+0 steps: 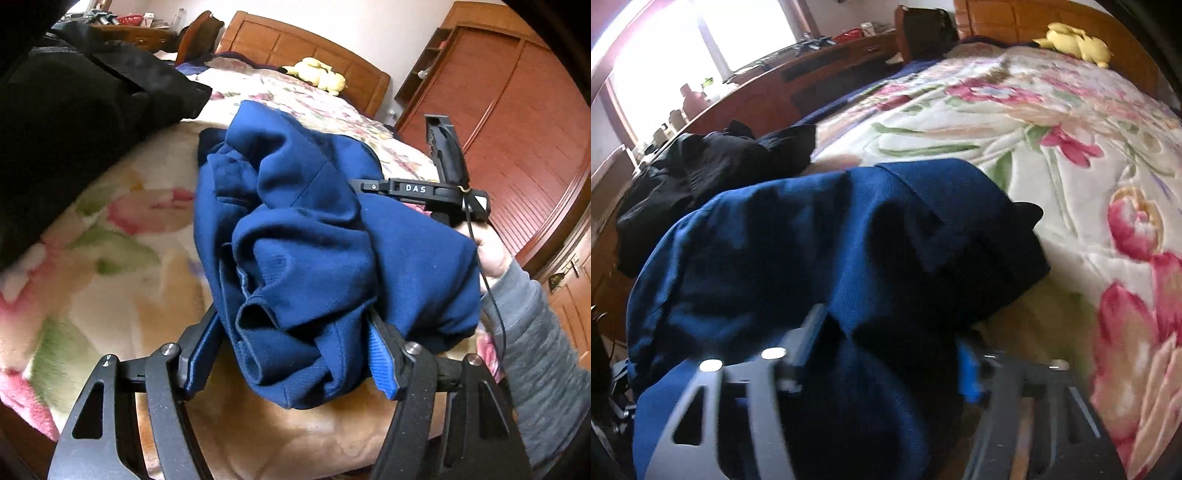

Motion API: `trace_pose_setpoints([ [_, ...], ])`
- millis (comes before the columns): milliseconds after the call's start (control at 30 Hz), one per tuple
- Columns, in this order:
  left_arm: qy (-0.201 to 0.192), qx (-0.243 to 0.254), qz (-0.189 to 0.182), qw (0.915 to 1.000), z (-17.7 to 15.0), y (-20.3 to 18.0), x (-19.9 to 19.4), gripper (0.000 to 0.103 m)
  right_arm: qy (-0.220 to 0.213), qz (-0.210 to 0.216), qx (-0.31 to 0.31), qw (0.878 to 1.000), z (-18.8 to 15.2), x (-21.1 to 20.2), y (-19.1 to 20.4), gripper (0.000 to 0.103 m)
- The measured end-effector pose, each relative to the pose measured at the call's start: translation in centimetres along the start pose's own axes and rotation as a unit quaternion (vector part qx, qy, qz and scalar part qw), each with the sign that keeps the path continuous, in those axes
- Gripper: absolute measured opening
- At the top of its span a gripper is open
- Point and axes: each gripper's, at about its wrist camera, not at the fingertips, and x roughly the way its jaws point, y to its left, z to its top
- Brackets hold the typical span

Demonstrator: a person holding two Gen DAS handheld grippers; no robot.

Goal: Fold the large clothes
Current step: 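Grasp the bundle with the left gripper while the right gripper grips its other side, then lift the bundle with both grippers and carry it toward the black jacket pile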

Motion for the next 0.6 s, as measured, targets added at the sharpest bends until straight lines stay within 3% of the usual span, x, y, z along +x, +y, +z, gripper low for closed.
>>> trace_pose_setpoints([
  [33, 0.001, 0.002, -0.006, 1.0, 0.1, -0.2, -0.1, 0.058, -0.006, 0.005, -0.01, 1.0, 0.0, -0.3, 0.3, 0.022],
  [67, 0.002, 0.006, -0.009, 0.9999, 0.1, -0.6, -0.3, 0.052, -0.014, -0.003, -0.019, 1.0, -0.2, -0.7, 0.6, 0.019],
  [167, 0.005, 0.007, -0.037, 0.9993, 0.2, -1.2, -0.7, 0.038, -0.042, -0.021, -0.02, 0.999, -0.4, -1.8, 0.9, 0.013],
  [300, -0.021, 0.003, -0.054, 0.9983, 0.3, -1.6, -2.1, 0.021, -0.091, -0.032, -0.018, 0.995, -0.4, -4.1, 1.1, 0.011],
  [600, -0.08, 0.053, -0.04, 0.9946, 1.9, -3.3, -5.4, 0.018, -0.147, -0.055, -0.041, 0.987, 0.0, -9.0, 3.0, 0.01],
])
